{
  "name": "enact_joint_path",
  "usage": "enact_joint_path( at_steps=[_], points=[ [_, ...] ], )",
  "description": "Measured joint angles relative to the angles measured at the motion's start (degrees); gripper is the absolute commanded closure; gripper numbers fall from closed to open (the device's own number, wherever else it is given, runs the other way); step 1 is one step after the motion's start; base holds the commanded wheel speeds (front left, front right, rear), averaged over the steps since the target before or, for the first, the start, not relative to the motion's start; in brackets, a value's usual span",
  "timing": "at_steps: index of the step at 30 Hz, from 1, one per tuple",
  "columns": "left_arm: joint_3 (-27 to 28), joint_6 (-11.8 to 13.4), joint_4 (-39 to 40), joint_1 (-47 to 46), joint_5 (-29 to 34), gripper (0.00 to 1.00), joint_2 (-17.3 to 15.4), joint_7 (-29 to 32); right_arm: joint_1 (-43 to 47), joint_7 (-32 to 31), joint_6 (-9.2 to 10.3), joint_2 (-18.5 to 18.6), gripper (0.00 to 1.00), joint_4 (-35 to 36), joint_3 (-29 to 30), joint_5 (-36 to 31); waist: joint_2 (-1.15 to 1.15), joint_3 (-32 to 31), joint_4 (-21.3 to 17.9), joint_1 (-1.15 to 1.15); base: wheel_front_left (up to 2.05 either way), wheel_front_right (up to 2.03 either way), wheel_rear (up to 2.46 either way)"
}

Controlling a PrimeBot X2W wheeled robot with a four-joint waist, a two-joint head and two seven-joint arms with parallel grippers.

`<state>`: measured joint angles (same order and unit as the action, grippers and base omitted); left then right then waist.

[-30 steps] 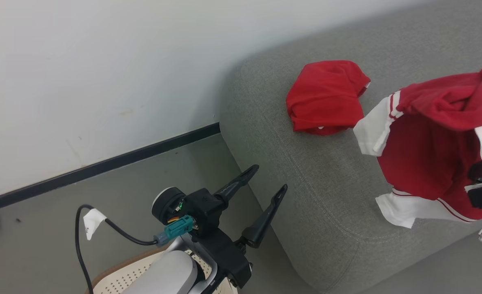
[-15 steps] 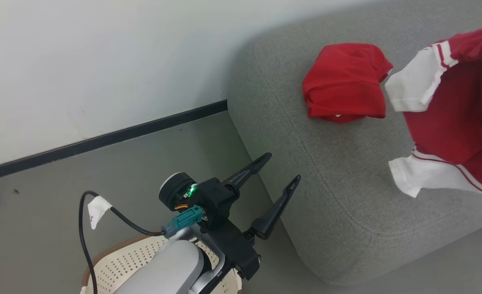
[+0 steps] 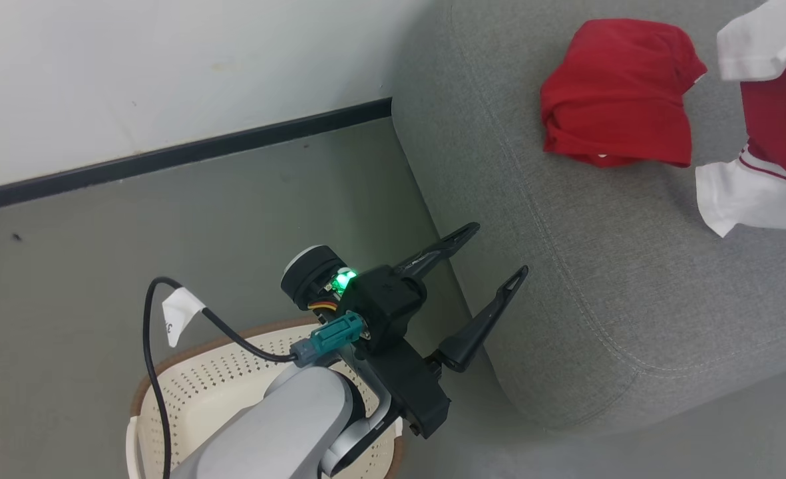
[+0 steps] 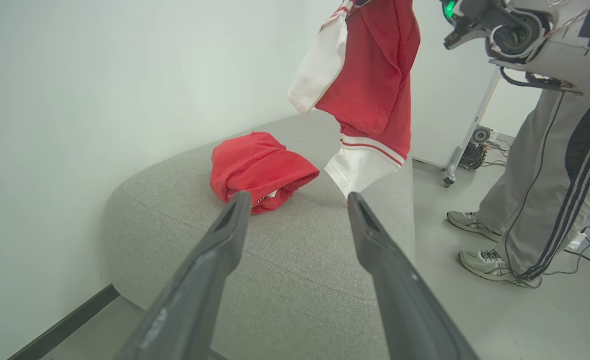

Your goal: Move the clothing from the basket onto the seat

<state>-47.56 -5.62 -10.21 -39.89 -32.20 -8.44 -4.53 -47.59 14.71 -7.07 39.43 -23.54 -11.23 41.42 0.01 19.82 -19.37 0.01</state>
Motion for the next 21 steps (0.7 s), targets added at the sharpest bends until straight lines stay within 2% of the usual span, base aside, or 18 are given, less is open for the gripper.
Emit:
enact_joint_path(
  at_steps=[5,12,21],
  points=[
    [-0.57,-0.01,0.48,-1.05,0.16,0.0,-0.03,1.09,-3.64,0.0,0.0,2.76,1.0,-1.93,-0.68,0.18,0.0,2.94,0.95,0.0,0.0,0.0,0.0],
    [-0.51,-0.02,1.63,-3.52,0.78,0.0,-0.12,1.97,-11.18,0.02,-0.01,6.66,1.0,-5.76,1.77,1.19,0.0,7.34,2.62,0.0,0.0,0.0,0.0],
    [-0.3,-0.42,2.29,-5.82,1.05,0.0,-0.51,2.43,-14.15,0.01,-0.01,7.55,1.0,-10.66,-0.66,-0.41,0.0,12.81,5.06,0.0,0.0,0.0,0.0]
  ],
)
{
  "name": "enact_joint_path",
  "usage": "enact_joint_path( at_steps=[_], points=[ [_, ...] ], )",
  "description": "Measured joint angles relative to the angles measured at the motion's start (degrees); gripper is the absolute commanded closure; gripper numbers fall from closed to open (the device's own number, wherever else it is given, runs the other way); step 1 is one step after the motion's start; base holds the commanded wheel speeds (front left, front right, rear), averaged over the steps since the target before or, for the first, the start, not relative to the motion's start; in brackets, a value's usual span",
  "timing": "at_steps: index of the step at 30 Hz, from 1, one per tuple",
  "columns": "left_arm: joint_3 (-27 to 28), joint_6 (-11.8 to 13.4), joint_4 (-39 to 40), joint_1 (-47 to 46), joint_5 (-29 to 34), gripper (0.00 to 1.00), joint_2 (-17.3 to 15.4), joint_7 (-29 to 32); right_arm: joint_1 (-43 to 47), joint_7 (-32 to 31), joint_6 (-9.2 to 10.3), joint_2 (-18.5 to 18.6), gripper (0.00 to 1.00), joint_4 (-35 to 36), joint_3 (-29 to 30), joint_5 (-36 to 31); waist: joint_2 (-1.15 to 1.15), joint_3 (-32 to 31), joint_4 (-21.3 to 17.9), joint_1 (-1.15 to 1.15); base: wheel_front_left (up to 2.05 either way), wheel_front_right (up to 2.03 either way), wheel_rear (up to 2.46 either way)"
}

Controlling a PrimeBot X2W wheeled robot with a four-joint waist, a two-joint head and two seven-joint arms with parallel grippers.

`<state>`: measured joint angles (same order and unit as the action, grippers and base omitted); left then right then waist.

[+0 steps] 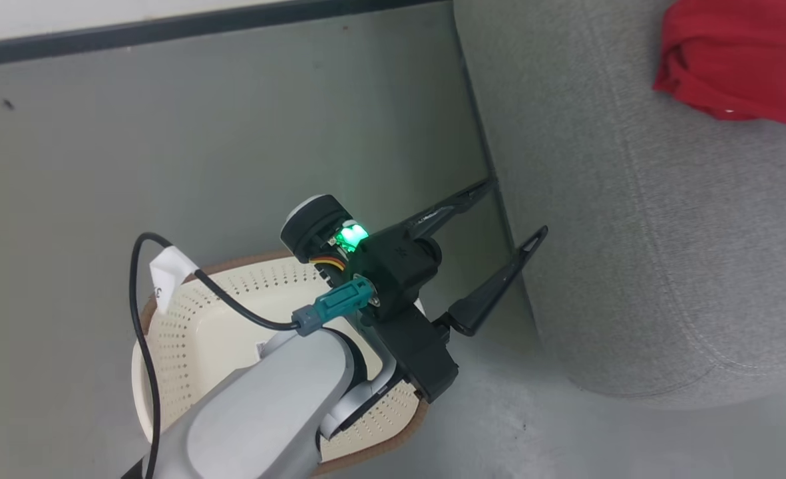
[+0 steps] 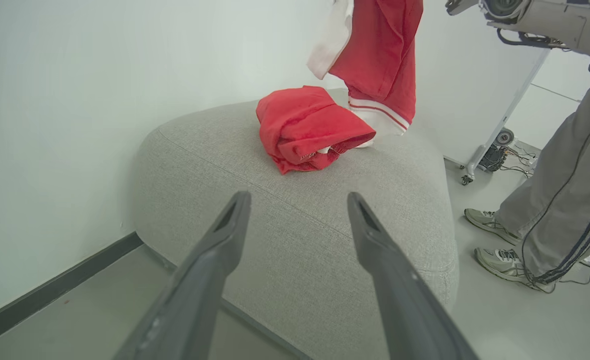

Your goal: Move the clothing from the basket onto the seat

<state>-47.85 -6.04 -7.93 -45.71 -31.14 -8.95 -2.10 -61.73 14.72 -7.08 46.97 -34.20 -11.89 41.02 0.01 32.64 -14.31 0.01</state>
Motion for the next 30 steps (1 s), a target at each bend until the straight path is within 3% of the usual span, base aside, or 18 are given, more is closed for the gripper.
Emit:
enact_joint_path(
  at_steps=[8,16,30],
  points=[
    [0.64,-0.01,-0.6,-1.0,0.42,0.0,-0.54,-0.03,-1.38,0.0,0.0,-5.25,1.0,-4.52,-5.56,-1.93,0.0,3.55,1.7,0.0,0.0,0.0,0.0],
    [0.66,-0.04,-1.67,-1.02,0.42,0.0,-0.68,-0.59,-1.09,-0.11,-0.01,-6.7,1.0,-9.67,-11.15,-1.77,-0.01,3.89,1.99,-0.01,0.0,0.0,0.0],
    [0.59,-0.36,-3.19,-1.02,0.37,0.0,-0.75,-1.62,0.46,-13.25,-0.01,-8.56,1.0,-14.86,-19.69,7.27,-0.01,1.98,1.69,-0.02,0.0,0.0,0.0]
  ],
)
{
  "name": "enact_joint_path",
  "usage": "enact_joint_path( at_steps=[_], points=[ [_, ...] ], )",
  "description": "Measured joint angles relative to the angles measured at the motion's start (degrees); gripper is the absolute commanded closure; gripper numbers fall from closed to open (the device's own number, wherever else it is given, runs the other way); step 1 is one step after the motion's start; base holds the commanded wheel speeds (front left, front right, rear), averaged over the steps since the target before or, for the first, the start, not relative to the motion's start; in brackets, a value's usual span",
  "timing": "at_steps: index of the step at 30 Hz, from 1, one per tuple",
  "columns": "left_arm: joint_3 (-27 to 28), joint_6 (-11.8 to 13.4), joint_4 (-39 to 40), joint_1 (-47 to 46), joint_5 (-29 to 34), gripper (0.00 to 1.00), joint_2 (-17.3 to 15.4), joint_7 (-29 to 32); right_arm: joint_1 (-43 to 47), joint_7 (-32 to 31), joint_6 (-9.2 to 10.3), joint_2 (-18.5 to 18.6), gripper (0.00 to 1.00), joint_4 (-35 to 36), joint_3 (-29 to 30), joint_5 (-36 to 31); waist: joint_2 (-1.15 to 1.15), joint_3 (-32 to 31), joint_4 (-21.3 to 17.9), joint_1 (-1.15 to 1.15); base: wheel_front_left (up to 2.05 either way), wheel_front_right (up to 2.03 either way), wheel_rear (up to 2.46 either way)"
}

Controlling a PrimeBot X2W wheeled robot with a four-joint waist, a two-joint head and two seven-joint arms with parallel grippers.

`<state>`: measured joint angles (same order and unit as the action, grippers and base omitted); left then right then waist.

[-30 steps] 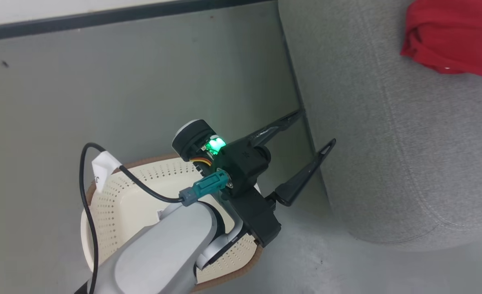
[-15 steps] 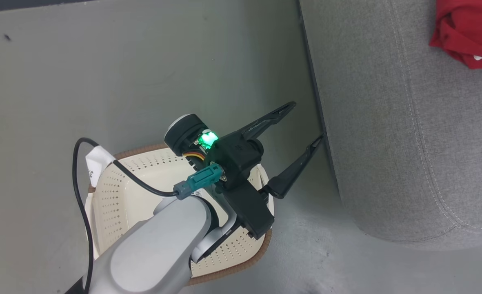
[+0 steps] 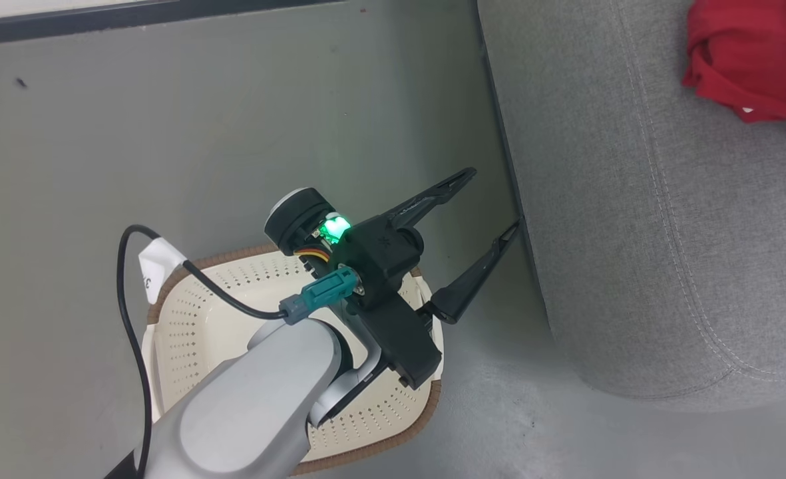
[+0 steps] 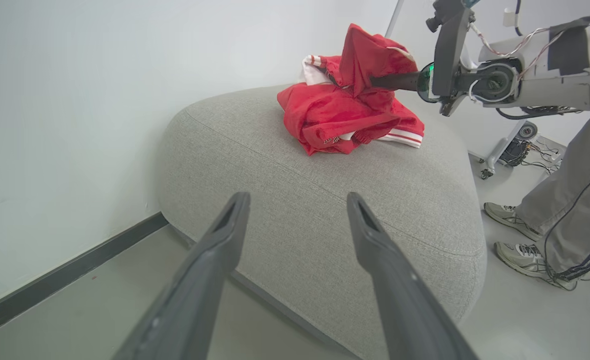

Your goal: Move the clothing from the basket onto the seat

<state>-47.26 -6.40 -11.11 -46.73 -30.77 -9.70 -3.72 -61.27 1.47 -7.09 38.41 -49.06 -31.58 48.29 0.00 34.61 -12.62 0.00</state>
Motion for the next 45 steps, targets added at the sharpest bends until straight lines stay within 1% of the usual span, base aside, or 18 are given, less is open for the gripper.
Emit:
enact_joint_path(
  at_steps=[1,3,4,5,6,14,19,28,35,45],
  points=[
    [-0.01,-0.18,-0.18,-0.01,0.0,0.0,0.01,-0.31,-0.04,-0.62,0.0,0.0,1.0,-0.08,-0.2,0.48,0.0,-0.15,0.01,0.0,0.0,0.0,0.0],
    [0.02,-0.18,-0.82,-0.01,-0.03,0.0,-0.02,-0.7,-0.04,-1.85,0.0,0.04,0.61,-0.16,-0.81,1.67,0.0,-0.56,0.04,0.0,0.0,0.0,0.0],
    [0.03,-0.16,-0.98,-0.01,-0.12,0.0,-0.11,-0.76,-0.04,-2.46,0.0,0.04,0.53,-0.13,-1.19,2.09,0.0,-0.8,0.06,0.0,0.0,0.0,0.0],
    [0.04,-0.18,-1.07,-0.01,-0.24,0.0,-0.18,-0.92,-0.05,-3.0,0.0,0.08,0.1,-0.11,-1.54,2.44,0.0,-1.05,0.08,0.0,0.0,0.0,0.0],
    [0.07,-0.18,-1.22,-0.01,-0.38,0.0,-0.18,-1.0,-0.05,-3.55,0.0,0.19,0.0,-0.1,-2.01,2.85,0.0,-1.32,0.09,0.0,0.0,0.0,0.0],
    [0.09,-0.19,-3.53,0.06,-0.68,0.0,0.02,-2.56,0.76,-6.22,0.0,2.79,0.0,2.48,-7.48,4.31,0.0,-4.16,0.1,0.0,0.0,0.0,0.0],
    [0.41,-0.2,-5.03,0.63,-1.41,0.0,-0.15,-3.8,3.27,-8.22,0.0,4.72,0.0,3.52,-10.31,6.58,0.0,-6.53,-0.07,0.0,0.0,0.0,0.0],
    [0.77,-0.21,-6.66,4.38,-2.01,0.0,-0.74,-6.05,7.12,-10.54,0.0,8.39,0.0,8.02,-14.81,10.9,0.0,-11.26,-0.57,0.0,0.0,0.0,0.0],
    [1.43,-0.21,-6.94,6.37,-4.1,0.0,-0.75,-7.04,8.44,-8.79,0.0,12.37,0.0,12.91,-17.13,11.79,0.0,-14.79,-0.56,-0.01,0.0,0.0,0.0],
    [2.74,-0.05,-7.24,8.73,-4.99,0.0,-0.82,-8.06,11.88,-3.31,0.0,14.68,0.0,17.02,-17.95,14.16,-0.01,-19.05,1.22,-0.01,0.0,0.0,0.0]
  ],
)
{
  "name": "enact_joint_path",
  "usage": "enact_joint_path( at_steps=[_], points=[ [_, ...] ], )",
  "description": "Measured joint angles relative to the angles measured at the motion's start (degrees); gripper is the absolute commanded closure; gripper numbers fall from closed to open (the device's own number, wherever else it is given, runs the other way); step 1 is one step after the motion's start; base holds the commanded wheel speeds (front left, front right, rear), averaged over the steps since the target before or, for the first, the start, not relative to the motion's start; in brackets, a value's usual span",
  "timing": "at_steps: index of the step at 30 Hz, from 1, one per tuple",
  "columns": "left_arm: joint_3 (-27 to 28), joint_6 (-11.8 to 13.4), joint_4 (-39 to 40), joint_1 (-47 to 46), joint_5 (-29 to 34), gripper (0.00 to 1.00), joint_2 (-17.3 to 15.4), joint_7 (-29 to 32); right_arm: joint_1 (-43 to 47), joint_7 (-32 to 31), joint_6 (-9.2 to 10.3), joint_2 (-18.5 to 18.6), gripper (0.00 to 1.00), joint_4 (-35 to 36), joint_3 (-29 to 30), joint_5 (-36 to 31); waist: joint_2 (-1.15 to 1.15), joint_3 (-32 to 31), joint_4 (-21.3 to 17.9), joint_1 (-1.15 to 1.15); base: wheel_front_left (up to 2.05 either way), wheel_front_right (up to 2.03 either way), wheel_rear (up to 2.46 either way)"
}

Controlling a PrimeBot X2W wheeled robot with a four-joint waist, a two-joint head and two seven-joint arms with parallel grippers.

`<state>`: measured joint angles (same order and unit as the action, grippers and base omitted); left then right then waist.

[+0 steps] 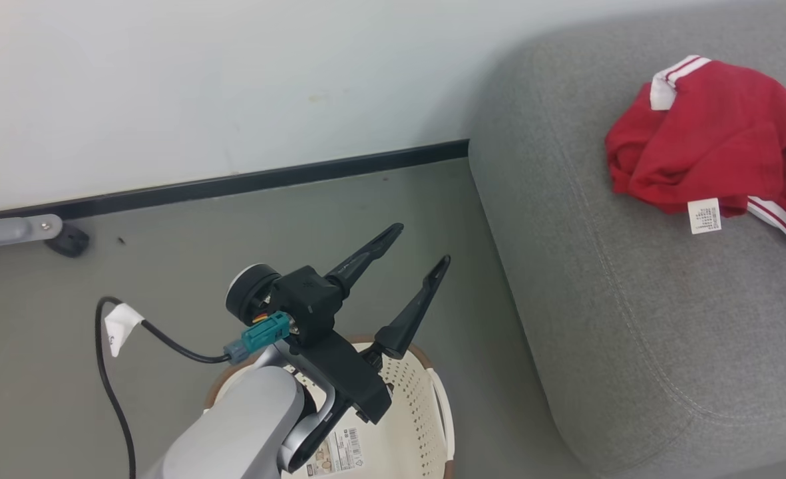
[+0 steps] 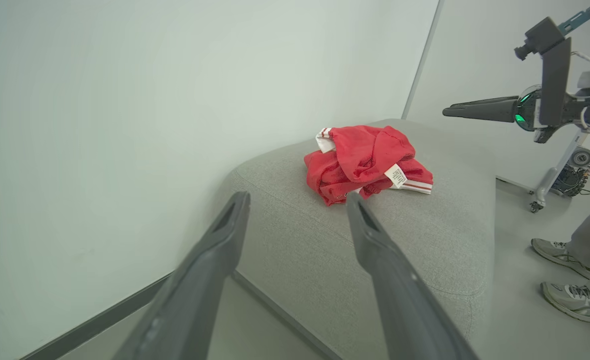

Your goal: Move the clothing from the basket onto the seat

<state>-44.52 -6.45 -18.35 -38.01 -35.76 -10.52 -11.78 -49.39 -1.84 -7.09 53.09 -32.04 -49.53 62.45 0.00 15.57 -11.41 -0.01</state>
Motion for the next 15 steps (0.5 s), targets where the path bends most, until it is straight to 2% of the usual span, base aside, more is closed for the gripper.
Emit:
enact_joint_path(
  at_steps=[15],
  points=[
    [3.21,2.9,-0.01,5.52,-0.93,0.0,-1.47,-1.46,5.96,9.03,-0.01,0.83,0.0,5.47,0.05,0.55,0.0,-4.83,6.33,0.01,0.0,0.0,0.0]
  ],
)
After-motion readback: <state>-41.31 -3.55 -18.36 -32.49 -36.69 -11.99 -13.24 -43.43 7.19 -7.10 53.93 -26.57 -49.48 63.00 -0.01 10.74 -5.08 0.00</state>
